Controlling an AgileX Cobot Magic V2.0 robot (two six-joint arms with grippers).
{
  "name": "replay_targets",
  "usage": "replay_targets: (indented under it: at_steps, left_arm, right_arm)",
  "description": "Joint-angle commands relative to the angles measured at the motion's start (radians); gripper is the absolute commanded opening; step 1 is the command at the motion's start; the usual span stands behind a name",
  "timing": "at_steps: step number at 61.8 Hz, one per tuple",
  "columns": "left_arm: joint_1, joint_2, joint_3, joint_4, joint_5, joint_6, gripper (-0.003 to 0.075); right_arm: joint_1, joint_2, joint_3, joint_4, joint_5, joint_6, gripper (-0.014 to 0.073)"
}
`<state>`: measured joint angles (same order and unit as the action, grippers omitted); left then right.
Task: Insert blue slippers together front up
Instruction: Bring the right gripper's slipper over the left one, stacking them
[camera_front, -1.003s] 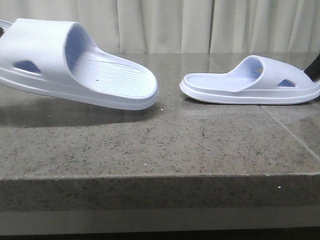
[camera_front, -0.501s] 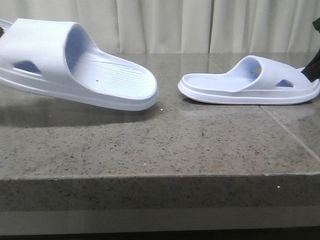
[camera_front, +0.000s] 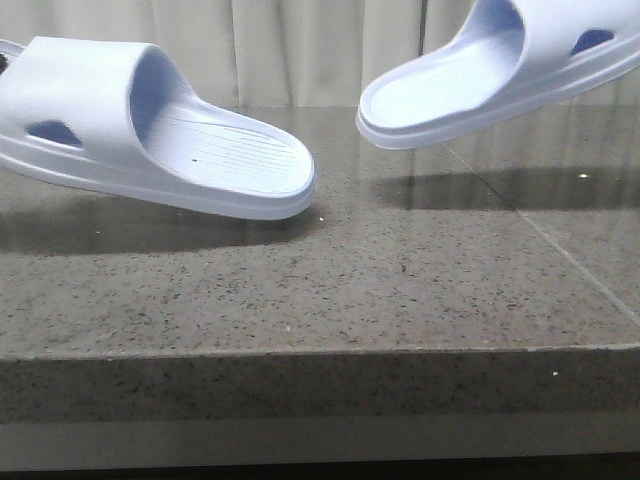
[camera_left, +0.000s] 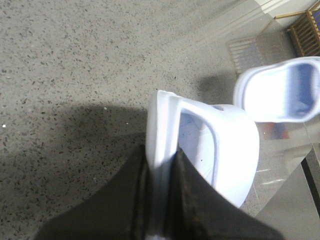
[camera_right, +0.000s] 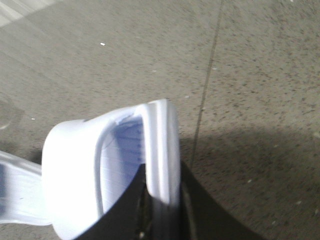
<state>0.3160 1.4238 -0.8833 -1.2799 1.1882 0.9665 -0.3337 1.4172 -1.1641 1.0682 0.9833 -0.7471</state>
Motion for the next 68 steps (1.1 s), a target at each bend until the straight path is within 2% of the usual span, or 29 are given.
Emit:
replay_targets:
  at_steps: [1,12,20,29,39,49,62,68]
  left_arm:
    - [-0.004,-0.033,-0.022,-0.083,0.041,-0.001,-0.002]
    - [-0.004,-0.033,-0.022,-0.09,0.024,-0.001,-0.002]
    - [-0.022,-0.033,-0.022,-0.111,-0.028,-0.001,-0.002]
    - [-0.146,-0.028,-0.022,-0.132,-0.134,-0.001,-0.002]
    - [-0.29,0.015,-0.022,-0.167,-0.151,-0.001,-0.002]
    - [-0.377,0.066,-0.022,-0.162,-0.218,-0.001,-0.002]
    - [-0.392,0.112,-0.022,-0.162,-0.228,-0.003,-0.002]
    - [-0.392,0.116,-0.017,-0.164,-0.254,-0.01,-0.002]
  right_arm:
    - [-0.032,-0.129,0.058,0.087,-0.027,0.008,-0.0067]
    - [-0.154,-0.275,0.212,0.097,-0.009,0.008,-0.0067]
    - [-0.222,-0.307,0.263,0.111,0.002,0.008,-0.0067]
    - [-0.223,-0.296,0.272,0.162,0.026,0.004,-0.0067]
    - [-0.217,-0.278,0.272,0.163,0.065,-0.006,-0.0067]
    - [-0.12,-0.234,0.286,0.163,0.049,-0.022,-0.0067]
    - [0.056,-0.154,0.337,0.163,-0.066,-0.041,-0.0067]
    - [0.14,-0.132,0.362,0.173,-0.176,-0.041,-0.0067]
